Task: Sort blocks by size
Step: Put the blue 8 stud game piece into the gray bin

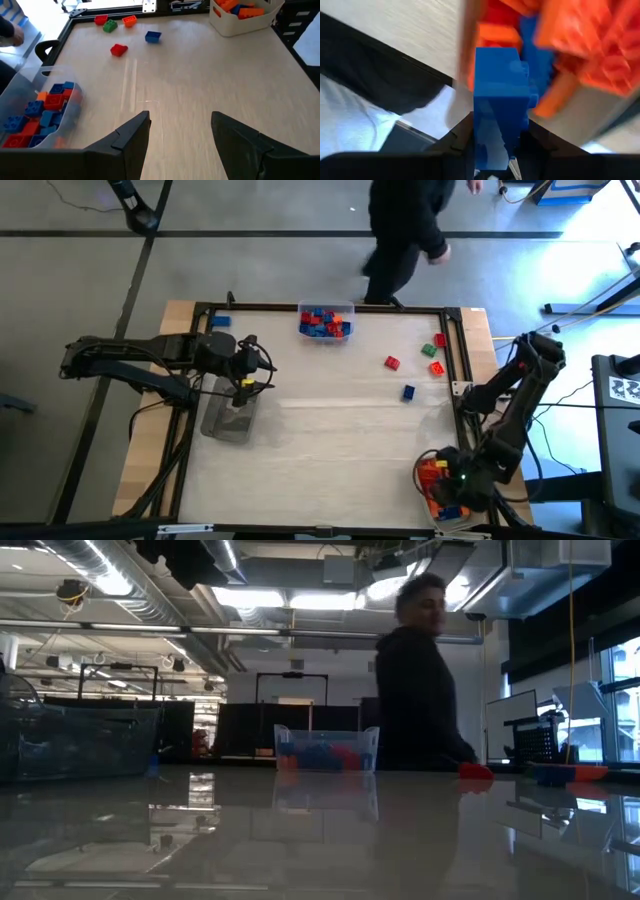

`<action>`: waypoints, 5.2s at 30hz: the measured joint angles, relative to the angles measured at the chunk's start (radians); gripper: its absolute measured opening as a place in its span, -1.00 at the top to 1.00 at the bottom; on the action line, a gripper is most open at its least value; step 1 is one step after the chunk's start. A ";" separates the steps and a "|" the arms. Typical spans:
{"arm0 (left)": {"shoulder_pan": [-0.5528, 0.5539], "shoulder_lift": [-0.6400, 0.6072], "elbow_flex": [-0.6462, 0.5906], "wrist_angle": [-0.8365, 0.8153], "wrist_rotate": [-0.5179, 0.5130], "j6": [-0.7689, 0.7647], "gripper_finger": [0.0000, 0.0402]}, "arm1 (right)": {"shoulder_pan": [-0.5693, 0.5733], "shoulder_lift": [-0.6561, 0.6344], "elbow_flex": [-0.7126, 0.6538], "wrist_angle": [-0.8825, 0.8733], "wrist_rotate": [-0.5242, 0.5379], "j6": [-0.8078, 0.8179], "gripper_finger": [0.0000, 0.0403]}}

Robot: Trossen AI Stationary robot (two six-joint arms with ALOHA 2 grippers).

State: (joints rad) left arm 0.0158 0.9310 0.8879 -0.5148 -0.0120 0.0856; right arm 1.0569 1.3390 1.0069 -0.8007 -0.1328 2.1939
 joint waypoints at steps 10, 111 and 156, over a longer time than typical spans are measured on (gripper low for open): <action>0.000 0.000 0.000 -0.044 0.000 -0.023 0.01 | 0.036 0.001 0.000 -0.057 -0.015 0.090 0.46; 0.461 0.528 0.070 -0.341 -0.014 -0.004 0.12 | -0.560 0.049 0.044 0.000 1.022 -1.443 -0.40; 0.597 0.789 0.068 -0.441 -0.101 0.189 0.04 | -0.560 0.132 0.044 0.044 1.049 -1.496 -0.40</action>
State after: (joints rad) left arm 0.6132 1.7202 0.9554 -0.9555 -0.1126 0.2745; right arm 0.4969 1.4708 1.0512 -0.7567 0.9157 0.6975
